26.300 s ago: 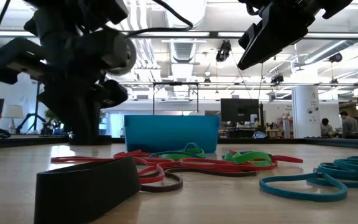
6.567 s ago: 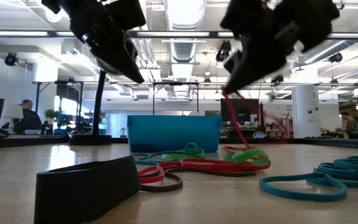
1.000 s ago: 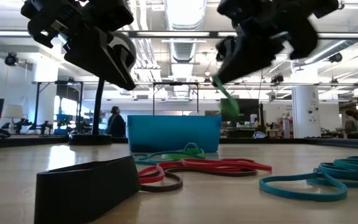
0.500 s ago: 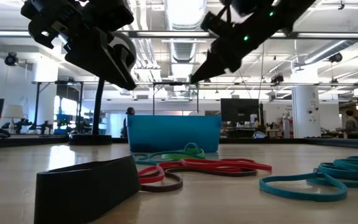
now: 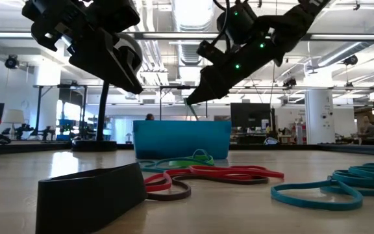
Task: Pick and place rubber bands into bin
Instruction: Put the green rubber band into the blue bin
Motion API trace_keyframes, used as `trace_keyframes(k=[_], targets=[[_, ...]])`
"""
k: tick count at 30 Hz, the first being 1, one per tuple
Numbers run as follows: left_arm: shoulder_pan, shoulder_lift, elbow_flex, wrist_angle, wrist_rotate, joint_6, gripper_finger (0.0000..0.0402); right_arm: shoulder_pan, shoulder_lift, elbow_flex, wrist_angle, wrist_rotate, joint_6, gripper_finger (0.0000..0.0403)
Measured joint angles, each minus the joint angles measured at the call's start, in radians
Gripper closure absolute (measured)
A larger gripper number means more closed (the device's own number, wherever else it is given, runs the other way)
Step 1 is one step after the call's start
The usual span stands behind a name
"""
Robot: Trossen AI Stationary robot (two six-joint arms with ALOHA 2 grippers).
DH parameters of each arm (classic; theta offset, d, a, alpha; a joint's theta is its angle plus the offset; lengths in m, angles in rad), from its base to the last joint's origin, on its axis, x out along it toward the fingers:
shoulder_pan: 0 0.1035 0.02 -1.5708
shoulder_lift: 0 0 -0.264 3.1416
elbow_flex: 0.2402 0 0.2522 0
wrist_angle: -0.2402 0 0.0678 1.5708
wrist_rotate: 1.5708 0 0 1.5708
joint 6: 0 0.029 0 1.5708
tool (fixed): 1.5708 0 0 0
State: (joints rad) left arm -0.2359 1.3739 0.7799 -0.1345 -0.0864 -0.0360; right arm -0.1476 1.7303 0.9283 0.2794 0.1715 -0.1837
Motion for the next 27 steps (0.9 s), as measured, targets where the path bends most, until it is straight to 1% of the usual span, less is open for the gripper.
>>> trace_keyframes(k=[2,7,15,20,22,27], targets=[[0.0,0.0,0.0,-0.001,0.0,0.0,0.0263,0.0,0.008,0.0,0.007,-0.001,0.0,0.0394],[0.0,0.0,0.0,-0.001,0.0,0.0,0.0263,-0.002,0.003,0.0,0.01,-0.071,0.0,0.0379],[0.0,0.0,0.0,-0.001,-0.001,-0.001,0.0263,-0.002,-0.001,0.016,0.011,-0.071,0.001,0.031],[0.0,0.0,0.0,-0.003,-0.001,-0.005,0.0263,-0.002,-0.001,0.031,-0.003,-0.07,0.023,0.0276],[0.0,0.0,0.0,-0.003,-0.001,-0.006,0.0263,-0.01,-0.001,0.052,-0.056,-0.07,0.059,0.0267],[0.001,0.0,0.002,0.0,-0.001,-0.005,0.0263,-0.054,0.008,0.137,-0.292,-0.121,0.154,0.0253]])
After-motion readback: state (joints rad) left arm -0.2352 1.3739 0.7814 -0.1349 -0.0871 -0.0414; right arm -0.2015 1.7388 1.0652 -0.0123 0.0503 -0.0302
